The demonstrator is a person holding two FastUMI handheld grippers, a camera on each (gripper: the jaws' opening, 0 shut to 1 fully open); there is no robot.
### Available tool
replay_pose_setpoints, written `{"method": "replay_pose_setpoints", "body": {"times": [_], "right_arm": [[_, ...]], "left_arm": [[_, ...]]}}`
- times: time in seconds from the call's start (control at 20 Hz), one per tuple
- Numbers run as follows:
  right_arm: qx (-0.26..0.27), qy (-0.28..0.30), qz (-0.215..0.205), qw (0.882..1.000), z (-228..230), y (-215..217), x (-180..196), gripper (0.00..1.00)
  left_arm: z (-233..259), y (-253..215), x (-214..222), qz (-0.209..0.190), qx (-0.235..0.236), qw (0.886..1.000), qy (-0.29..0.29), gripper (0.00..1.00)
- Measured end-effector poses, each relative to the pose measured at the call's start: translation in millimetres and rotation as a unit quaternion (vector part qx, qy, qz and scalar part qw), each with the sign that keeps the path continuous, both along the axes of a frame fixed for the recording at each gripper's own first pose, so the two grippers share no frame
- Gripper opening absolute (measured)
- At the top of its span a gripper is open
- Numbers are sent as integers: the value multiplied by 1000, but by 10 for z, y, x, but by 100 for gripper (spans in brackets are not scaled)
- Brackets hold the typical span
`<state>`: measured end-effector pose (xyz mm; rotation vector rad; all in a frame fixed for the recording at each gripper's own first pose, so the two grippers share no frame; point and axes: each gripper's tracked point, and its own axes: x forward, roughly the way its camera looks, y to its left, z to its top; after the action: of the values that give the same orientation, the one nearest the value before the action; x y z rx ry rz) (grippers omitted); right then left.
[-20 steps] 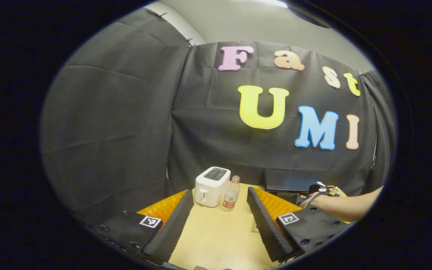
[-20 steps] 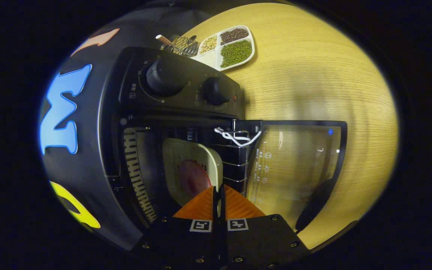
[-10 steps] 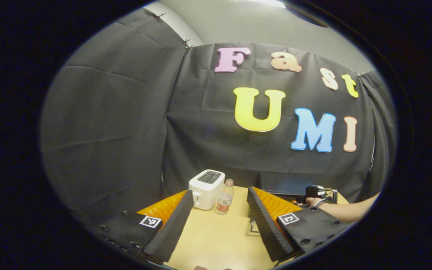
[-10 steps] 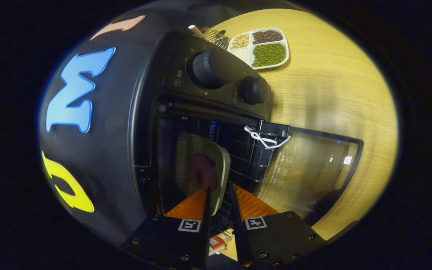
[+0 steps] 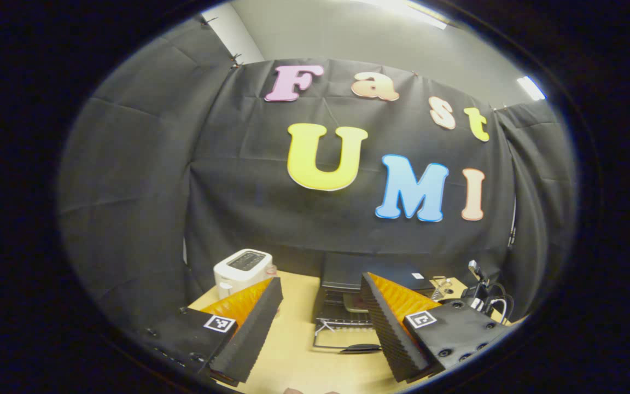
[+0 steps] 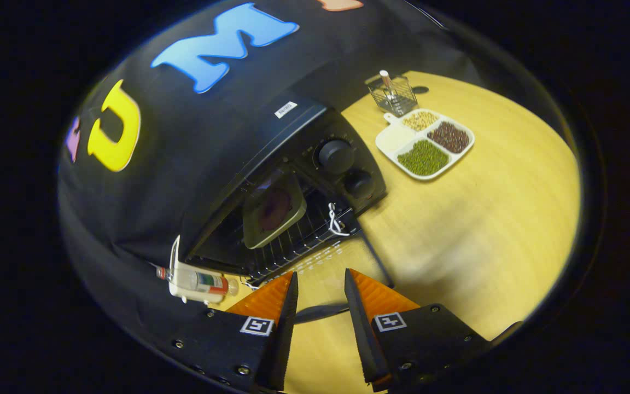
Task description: Open the electric oven with the left hand, put the food in, and close the electric oven.
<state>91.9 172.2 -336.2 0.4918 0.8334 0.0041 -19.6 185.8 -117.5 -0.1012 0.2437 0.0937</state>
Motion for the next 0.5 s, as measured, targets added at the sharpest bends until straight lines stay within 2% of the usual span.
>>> {"method": "replay_pose_setpoints", "body": {"times": [0.1,0.2,0.4,0.5], "right_arm": [[-55,-39,24,997,175,-309,-90,52],[-87,-80,36,992,500,-548,-142,52],[-114,-171,42,978,1214,-867,-223,53],[-124,-220,44,967,1610,-975,-274,52]], "left_arm": [[-9,-228,70,-19,-6,1000,0,91],[-2,-469,77,-37,-10,999,1,100],[-40,-844,161,-66,-7,998,7,97],[23,-1005,198,-76,-4,997,2,97]]}}
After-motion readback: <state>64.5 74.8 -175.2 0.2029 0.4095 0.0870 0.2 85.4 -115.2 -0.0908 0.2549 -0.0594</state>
